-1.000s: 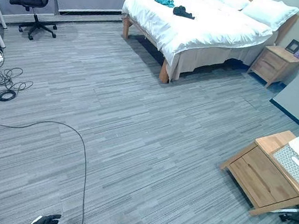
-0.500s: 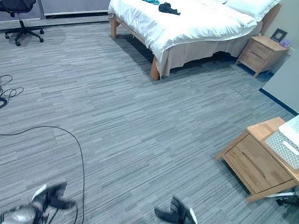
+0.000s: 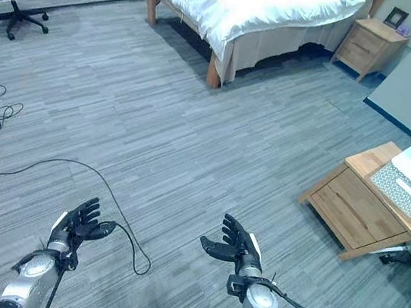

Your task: Pick up bed clothes into laundry basket.

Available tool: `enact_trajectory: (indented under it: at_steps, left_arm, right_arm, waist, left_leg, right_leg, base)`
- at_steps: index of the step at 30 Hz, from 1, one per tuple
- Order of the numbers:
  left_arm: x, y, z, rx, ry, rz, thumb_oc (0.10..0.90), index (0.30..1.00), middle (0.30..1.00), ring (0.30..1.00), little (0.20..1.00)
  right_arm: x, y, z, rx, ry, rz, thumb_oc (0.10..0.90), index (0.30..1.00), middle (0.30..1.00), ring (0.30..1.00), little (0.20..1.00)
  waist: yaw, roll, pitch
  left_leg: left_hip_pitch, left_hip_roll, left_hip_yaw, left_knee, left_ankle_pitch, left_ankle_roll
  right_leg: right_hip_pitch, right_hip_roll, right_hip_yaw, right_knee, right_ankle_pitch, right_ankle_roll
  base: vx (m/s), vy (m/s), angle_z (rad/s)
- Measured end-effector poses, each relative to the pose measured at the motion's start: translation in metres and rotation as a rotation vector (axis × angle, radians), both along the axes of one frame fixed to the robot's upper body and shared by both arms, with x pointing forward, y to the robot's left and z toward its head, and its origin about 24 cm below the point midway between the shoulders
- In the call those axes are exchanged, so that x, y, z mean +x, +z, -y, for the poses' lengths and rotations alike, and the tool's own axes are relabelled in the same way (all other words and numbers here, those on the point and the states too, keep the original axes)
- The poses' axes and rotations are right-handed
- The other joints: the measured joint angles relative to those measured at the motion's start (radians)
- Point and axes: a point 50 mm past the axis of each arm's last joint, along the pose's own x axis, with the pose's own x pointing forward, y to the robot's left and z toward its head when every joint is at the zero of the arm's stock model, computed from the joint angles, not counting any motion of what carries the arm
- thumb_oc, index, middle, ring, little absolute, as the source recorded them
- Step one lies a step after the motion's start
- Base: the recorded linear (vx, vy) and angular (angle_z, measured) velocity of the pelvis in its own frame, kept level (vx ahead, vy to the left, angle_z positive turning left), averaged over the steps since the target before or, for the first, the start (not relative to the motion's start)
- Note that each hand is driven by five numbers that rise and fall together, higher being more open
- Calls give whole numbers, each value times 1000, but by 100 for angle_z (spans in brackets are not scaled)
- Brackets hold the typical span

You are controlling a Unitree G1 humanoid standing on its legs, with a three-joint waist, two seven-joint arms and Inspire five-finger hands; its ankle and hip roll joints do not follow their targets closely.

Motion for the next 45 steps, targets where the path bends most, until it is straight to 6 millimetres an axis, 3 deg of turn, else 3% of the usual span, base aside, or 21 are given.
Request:
enact_trajectory:
  at_steps: [3,5,8,14,17,20,21,22,23,24,26,29,32,33,34,35,37,41,42,43,45]
  left_arm:
    - [-7,-4,-6,1,32,-19,800,900,900,900,900]
    - [-4,-1,-9,11,47,-10,800,900,900,900,900]
    - [-4,2,-17,26,74,-2,800,900,900,900,900]
    - [0,8,-24,52,106,23,800,900,900,900,900]
    - [-1,4,-14,30,94,13,800,900,900,900,900]
    - [1,-1,9,-56,64,19,800,900,900,900,900]
    - [-1,-5,17,-107,80,15,800,900,900,900,900]
    - [6,0,24,-147,69,45,800,900,900,900,900]
    - [5,1,24,-159,64,56,800,900,900,900,900]
    - [9,6,23,-162,45,77,800,900,900,900,900]
    - [12,11,19,-187,54,105,800,900,900,900,900]
    - [8,8,14,-241,118,106,800,900,900,900,900]
    - [-1,1,17,-269,142,80,800,900,900,900,900]
    - [-10,-5,12,-270,171,56,800,900,900,900,900]
    - [-10,3,3,-295,227,137,800,900,900,900,900]
    - [-9,5,2,-300,243,159,800,900,900,900,900]
    - [-16,2,-11,-287,340,150,800,900,900,900,900]
    - [-44,-11,-38,-226,475,68,800,900,900,900,900]
    - [-50,-11,-46,-202,491,61,800,900,900,900,900]
    - [-53,-9,-55,-176,513,59,800,900,900,900,900]
    - [-48,-3,-55,-168,490,85,800,900,900,900,900]
  right_arm:
    - [3,8,4,0,-19,38,800,900,900,900,900]
    - [5,18,10,-7,-45,86,800,900,900,900,900]
    - [-5,14,12,-14,-53,71,800,900,900,900,900]
    - [-14,11,13,-13,-67,60,800,900,900,900,900]
    - [-21,7,18,-21,-91,37,800,900,900,900,900]
    - [-27,-2,22,-20,-112,-7,800,900,900,900,900]
    - [-27,1,26,-23,-123,15,800,900,900,900,900]
    - [-29,4,32,2,-166,37,800,900,900,900,900]
    - [-27,4,32,8,-172,37,800,900,900,900,900]
    - [-25,5,32,11,-184,43,800,900,900,900,900]
    - [-18,8,30,10,-180,57,800,900,900,900,900]
    - [-13,12,26,20,-172,81,800,900,900,900,900]
    - [-18,13,28,-4,-137,77,800,900,900,900,900]
    - [-27,6,24,9,-139,53,800,900,900,900,900]
    - [-45,-5,23,29,-168,8,800,900,900,900,900]
    - [-46,-6,23,29,-168,-2,800,900,900,900,900]
    - [-38,-12,36,11,-210,-38,800,900,900,900,900]
    - [-34,-9,34,22,-183,-26,800,900,900,900,900]
    - [-35,-11,27,44,-175,-27,800,900,900,900,900]
    - [-33,-10,15,75,-156,-14,800,900,900,900,900]
    - [-29,-6,8,89,-133,13,800,900,900,900,900]
  waist:
    - [1,20,22]
    - [-4,52,71]
    - [-8,23,95]
    - [-83,12,97]
    - [-111,20,85]
    - [-102,8,63]
    - [-83,30,35]
    - [-72,27,29]
    - [-52,13,34]
    - [-51,3,37]
    - [-37,-49,49]
    - [-17,-60,55]
    - [-23,-8,57]
    - [-36,-21,34]
    - [-27,-95,3]
    - [-25,-98,1]
    - [56,-40,8]
    - [99,1,-3]
    - [99,-26,6]
    - [106,-85,2]
    - [120,-99,-1]
  left_leg:
    - [-6,-4,4,0,-4,8]
    - [-2,3,2,12,-10,32]
    - [39,-47,0,11,-37,76]
    - [40,-46,-58,30,-91,50]
    - [127,2,-99,23,-138,-6]
    - [-19,67,-111,484,-124,-108]
    - [-129,110,-156,723,-8,-192]
    - [-246,161,-130,926,135,-219]
    - [-279,178,-114,963,145,-221]
    - [-347,220,-21,1048,111,-165]
    - [-423,201,74,959,77,-110]
    - [-475,164,88,717,92,-101]
    - [-453,131,93,580,373,43]
    - [-455,151,60,592,334,70]
    - [-493,111,45,603,97,-22]
    - [-492,103,27,542,71,-39]
    - [-493,85,-57,145,122,-63]
    - [-426,52,-16,41,201,17]
    - [-407,53,23,65,262,23]
    - [-385,21,66,103,225,41]
    - [-342,6,75,106,227,88]
  right_leg:
    - [-40,-8,-3,60,-14,16]
    - [-171,-32,-22,344,-70,80]
    - [-319,-145,-99,663,-114,92]
    - [-378,-146,-136,184,-68,111]
    - [-349,-107,-126,183,45,65]
    - [-251,-75,-133,202,48,22]
    - [-208,-27,-146,203,6,-80]
    - [-186,-18,-180,220,-27,-116]
    - [-158,-6,-166,214,-60,-121]
    - [-114,12,-164,193,-75,-144]
    - [-33,18,-139,136,-81,-141]
    - [59,48,-144,96,-87,-122]
    - [78,71,-151,248,-152,-37]
    - [67,52,-147,303,-184,-43]
    - [188,14,23,111,-246,-32]
    - [202,24,39,82,-239,-56]
    - [254,59,66,26,-232,-52]
    - [370,75,88,22,-266,3]
    - [391,49,93,43,-279,13]
    - [358,-1,70,149,-276,30]
    - [253,-52,20,401,-240,65]
  base:
    - [72,190,-7]
    - [128,132,-2]
    - [297,20,-5]
    - [401,-127,27]
    - [481,-232,54]
    - [353,-332,49]
    - [637,-624,-2]
    - [381,-345,-11]
    - [372,-248,5]
    - [333,-56,-13]
    - [361,-38,-13]
    - [101,7,-51]
    - [734,154,-37]
    - [907,233,38]
    - [606,129,53]
    - [558,99,19]
    - [622,123,-36]
    - [663,212,-34]
    - [543,242,-42]
    - [500,256,-32]
    - [514,341,-39]
